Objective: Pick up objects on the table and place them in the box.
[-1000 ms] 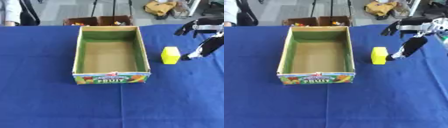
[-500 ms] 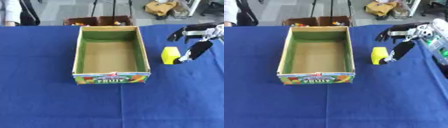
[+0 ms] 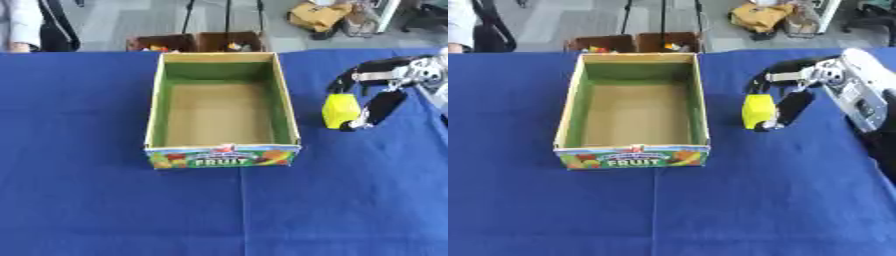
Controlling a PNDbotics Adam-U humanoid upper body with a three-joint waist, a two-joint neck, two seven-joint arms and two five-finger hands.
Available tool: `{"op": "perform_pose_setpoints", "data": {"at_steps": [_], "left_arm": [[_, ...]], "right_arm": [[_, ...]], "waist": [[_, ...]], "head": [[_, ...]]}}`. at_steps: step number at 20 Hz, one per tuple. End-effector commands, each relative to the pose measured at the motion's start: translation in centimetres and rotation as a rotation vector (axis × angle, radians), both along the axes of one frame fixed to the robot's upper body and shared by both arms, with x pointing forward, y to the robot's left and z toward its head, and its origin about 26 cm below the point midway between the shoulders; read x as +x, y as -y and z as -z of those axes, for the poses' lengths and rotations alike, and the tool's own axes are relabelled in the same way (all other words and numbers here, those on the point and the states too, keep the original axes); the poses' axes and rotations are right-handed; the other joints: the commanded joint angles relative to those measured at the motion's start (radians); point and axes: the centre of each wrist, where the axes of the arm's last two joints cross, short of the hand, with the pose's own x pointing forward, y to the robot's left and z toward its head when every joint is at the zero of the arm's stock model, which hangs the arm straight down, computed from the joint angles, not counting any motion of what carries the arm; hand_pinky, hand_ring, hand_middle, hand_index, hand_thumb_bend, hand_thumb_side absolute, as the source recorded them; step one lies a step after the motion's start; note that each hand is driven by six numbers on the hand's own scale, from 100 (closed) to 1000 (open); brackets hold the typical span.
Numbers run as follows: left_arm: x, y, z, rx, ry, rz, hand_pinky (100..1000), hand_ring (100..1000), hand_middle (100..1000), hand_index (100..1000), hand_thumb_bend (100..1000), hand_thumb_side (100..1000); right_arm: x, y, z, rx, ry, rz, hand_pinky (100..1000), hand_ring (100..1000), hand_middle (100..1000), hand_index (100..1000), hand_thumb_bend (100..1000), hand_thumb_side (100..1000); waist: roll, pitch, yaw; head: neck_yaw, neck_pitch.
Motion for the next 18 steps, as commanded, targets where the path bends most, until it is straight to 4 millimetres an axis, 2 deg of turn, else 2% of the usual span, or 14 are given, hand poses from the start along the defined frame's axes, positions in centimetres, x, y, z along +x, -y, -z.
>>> {"op": "perform_pose_setpoints", "data": {"at_steps": [1, 5, 14, 18], "left_arm": [[-0.4, 0.0, -0.6, 0.009, 0.026, 0.006, 503, 795, 851, 915, 100, 1000], [-0.4, 0.0, -0.6, 0.008, 0.024, 0.007, 502, 795, 851, 915, 100, 1000], [-0.4, 0.1, -0.5, 0.006, 0.017, 0.009, 497, 795, 851, 915, 100, 1000], [-0.4, 0.1, -0.5, 0.007, 0.017, 0.010, 495, 794, 851, 915, 100, 1000]], "right_arm": [[-0.1, 0.5, -1.2, -0.020, 0.028, 0.020, 697, 867, 828, 965, 380, 338], [0.2, 0.7, -0.9, -0.016, 0.030, 0.037, 690, 859, 821, 959, 340, 312], [1.0, 1.2, 0.0, -0.014, 0.020, 0.066, 657, 828, 786, 921, 347, 296], [1.3, 1.3, 0.3, -0.026, 0.017, 0.078, 592, 767, 680, 860, 320, 273]], "waist": [[-0.014, -0.033, 0.002], [-0.012, -0.032, 0.004], [-0.013, -0.026, 0.009], [-0.013, -0.026, 0.012]], "head": [[-0.004, -0.010], [-0.009, -0.012], [-0.018, -0.013], [-0.020, -0.013]]}}
